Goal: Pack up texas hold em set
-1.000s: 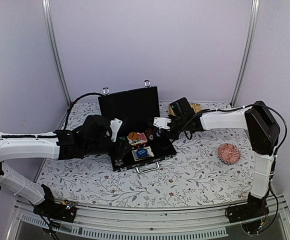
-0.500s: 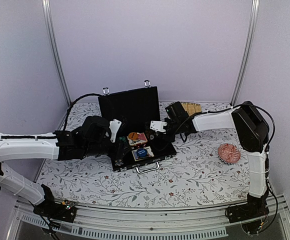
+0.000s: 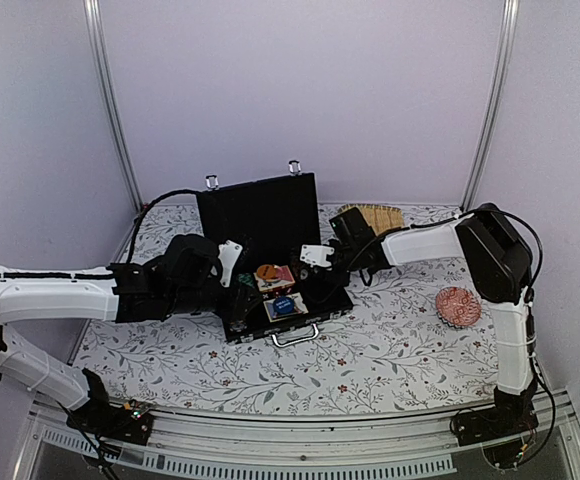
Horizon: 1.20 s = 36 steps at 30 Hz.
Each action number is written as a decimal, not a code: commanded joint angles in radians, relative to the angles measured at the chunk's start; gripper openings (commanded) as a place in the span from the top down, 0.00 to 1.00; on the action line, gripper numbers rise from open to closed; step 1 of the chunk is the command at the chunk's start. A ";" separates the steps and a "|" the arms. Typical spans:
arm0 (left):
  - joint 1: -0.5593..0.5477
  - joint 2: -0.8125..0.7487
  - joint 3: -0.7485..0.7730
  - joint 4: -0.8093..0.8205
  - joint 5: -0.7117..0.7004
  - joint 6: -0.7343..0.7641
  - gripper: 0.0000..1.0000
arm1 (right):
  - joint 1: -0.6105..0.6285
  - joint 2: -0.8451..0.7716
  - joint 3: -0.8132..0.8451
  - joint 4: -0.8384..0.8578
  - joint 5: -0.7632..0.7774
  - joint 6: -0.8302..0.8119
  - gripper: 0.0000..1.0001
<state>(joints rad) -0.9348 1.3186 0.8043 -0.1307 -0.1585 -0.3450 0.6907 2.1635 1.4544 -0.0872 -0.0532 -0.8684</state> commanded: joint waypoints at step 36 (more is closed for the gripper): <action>0.017 -0.028 -0.027 0.030 -0.009 -0.002 0.53 | -0.011 -0.059 0.081 -0.203 -0.114 0.018 0.51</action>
<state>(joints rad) -0.9344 1.3167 0.7971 -0.1230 -0.1585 -0.3454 0.6857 2.1342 1.4963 -0.2607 -0.1238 -0.8745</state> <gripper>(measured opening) 0.471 0.533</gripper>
